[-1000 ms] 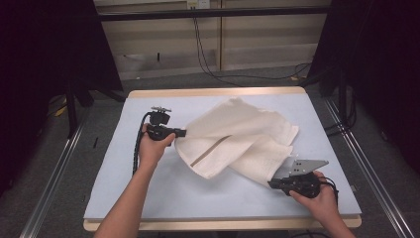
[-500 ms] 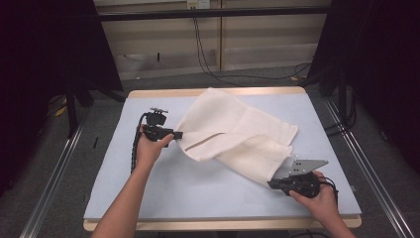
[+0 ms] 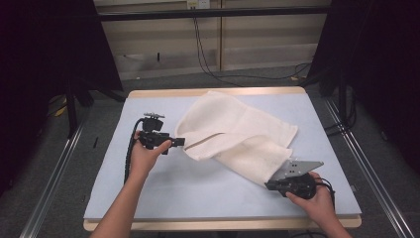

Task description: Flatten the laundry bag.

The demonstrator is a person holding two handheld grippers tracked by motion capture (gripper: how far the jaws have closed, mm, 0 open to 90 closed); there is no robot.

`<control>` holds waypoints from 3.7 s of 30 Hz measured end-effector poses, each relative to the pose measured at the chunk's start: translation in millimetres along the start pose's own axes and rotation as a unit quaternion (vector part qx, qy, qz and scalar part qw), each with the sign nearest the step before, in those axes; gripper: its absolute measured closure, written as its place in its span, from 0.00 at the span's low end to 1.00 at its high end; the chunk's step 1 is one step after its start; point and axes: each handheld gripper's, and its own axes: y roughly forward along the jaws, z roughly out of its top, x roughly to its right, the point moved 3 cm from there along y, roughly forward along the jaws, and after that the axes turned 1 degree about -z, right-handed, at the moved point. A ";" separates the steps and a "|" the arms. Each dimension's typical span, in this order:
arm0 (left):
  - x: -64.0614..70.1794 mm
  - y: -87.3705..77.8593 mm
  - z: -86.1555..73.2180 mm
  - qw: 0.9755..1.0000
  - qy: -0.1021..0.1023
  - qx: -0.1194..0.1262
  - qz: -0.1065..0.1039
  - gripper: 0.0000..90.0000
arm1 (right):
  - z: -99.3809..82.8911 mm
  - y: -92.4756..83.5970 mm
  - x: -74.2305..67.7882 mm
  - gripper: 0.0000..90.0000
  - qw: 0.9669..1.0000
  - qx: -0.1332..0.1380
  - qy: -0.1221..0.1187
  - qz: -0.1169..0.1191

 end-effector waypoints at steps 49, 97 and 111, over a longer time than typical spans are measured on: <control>7.3 34.0 -44.9 0.999 0.029 -0.044 0.007 0.77 | 7.4 -28.3 52.0 0.36 0.986 0.029 0.105 -0.123; 12.5 34.5 -41.8 0.998 0.042 -0.056 0.003 0.77 | 11.8 10.5 84.6 0.51 0.974 -0.023 0.155 -0.164; 13.4 28.3 -40.2 0.999 0.033 -0.042 0.002 0.73 | 30.0 2.7 60.2 0.98 0.987 0.010 0.088 -0.135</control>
